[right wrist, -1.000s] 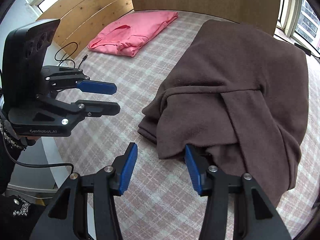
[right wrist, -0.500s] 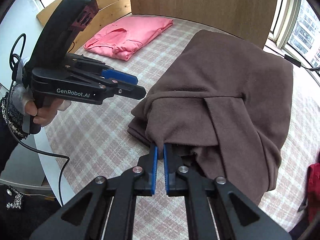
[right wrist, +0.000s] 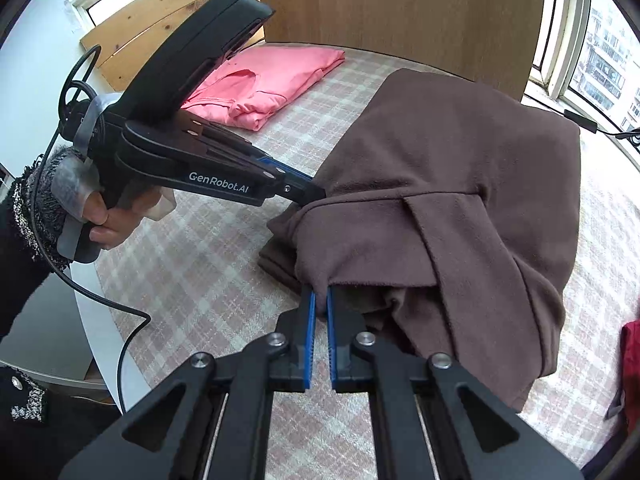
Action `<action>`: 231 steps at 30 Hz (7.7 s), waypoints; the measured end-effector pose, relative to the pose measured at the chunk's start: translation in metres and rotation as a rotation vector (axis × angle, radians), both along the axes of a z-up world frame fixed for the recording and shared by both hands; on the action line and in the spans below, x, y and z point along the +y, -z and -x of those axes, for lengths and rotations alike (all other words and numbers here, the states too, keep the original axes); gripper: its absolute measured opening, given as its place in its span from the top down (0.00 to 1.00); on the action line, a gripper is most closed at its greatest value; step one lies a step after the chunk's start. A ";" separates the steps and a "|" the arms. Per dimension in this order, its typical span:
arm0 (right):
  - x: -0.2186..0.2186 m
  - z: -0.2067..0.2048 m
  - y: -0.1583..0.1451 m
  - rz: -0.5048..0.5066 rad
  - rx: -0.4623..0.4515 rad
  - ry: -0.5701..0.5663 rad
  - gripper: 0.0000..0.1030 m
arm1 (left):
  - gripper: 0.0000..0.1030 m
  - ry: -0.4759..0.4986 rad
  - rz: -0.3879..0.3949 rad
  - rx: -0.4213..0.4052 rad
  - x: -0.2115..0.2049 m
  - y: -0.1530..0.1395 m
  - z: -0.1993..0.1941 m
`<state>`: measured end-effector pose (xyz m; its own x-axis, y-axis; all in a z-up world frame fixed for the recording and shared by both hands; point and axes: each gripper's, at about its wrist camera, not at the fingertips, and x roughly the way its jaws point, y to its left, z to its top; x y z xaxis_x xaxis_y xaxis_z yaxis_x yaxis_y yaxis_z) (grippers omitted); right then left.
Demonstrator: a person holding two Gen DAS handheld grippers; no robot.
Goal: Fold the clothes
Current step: 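Grasp the folded hoodie edge with the right tool and tuck it under, then grasp the hoodie fold with the left tool and straighten it, then move both open tools to the sides of the folded hoodie, then grasp the folded hoodie with both tools and carry it onto the pink T-shirt, then pinch and tidy the hoodie edges with both tools on the stack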
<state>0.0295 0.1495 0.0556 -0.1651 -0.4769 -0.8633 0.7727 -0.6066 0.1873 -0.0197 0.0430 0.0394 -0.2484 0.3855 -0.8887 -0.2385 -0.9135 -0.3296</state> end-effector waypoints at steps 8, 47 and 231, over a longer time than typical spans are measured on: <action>0.000 -0.009 0.034 -0.058 -0.130 -0.021 0.95 | 0.89 0.026 0.039 0.066 0.005 -0.025 -0.011; 0.119 0.233 -0.007 0.085 -0.056 0.333 0.71 | 0.89 0.323 -0.087 0.132 0.176 -0.031 -0.013; -0.237 0.027 0.029 0.072 -0.309 -0.060 0.60 | 0.63 -0.374 0.321 -0.021 -0.249 0.001 -0.072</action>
